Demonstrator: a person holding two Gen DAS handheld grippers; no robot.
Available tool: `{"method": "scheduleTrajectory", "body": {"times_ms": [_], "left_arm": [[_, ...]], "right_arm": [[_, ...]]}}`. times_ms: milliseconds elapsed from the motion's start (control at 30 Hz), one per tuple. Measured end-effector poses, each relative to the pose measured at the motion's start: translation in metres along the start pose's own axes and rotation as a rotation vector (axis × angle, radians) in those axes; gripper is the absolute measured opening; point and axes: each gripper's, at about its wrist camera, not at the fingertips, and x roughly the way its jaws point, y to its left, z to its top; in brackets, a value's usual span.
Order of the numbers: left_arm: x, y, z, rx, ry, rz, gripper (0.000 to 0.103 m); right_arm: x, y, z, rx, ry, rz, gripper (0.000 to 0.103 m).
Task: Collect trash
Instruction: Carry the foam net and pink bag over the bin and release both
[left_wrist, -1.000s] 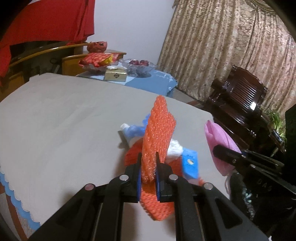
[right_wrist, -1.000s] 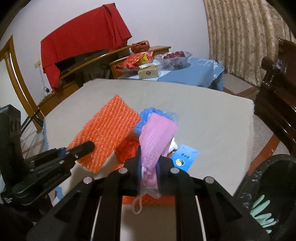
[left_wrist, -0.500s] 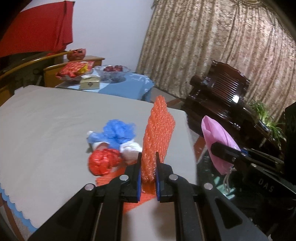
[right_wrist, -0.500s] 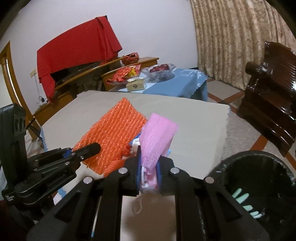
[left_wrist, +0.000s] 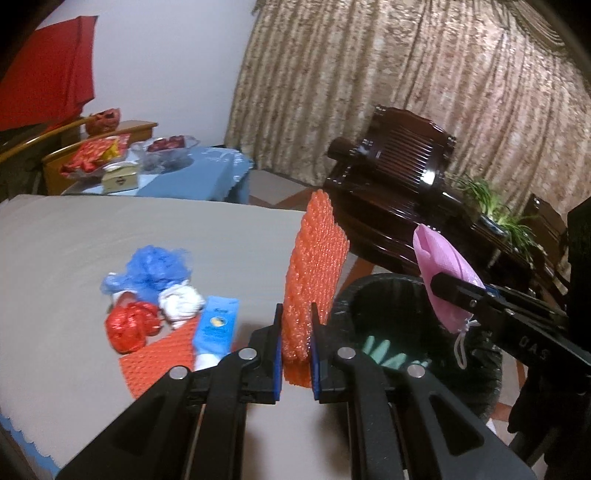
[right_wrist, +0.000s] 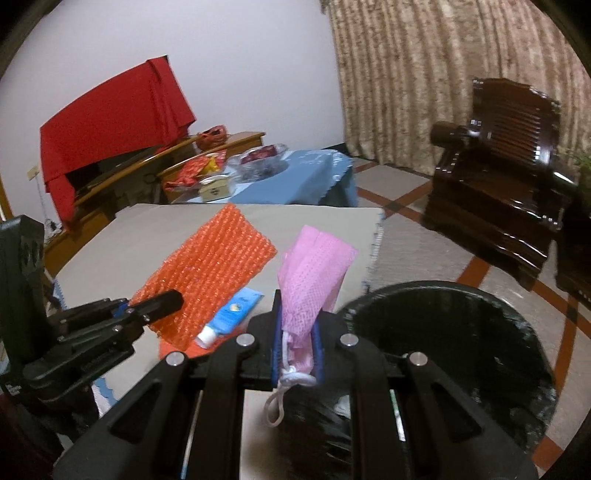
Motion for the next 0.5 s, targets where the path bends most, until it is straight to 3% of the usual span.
{"method": "scheduleTrajectory", "body": {"times_ms": [500], "left_arm": [[0.035,-0.084,-0.003,0.116,0.060,-0.154,0.011]], "right_arm": [[-0.033,-0.079,-0.029,0.105,-0.001,-0.180,0.013]]}}
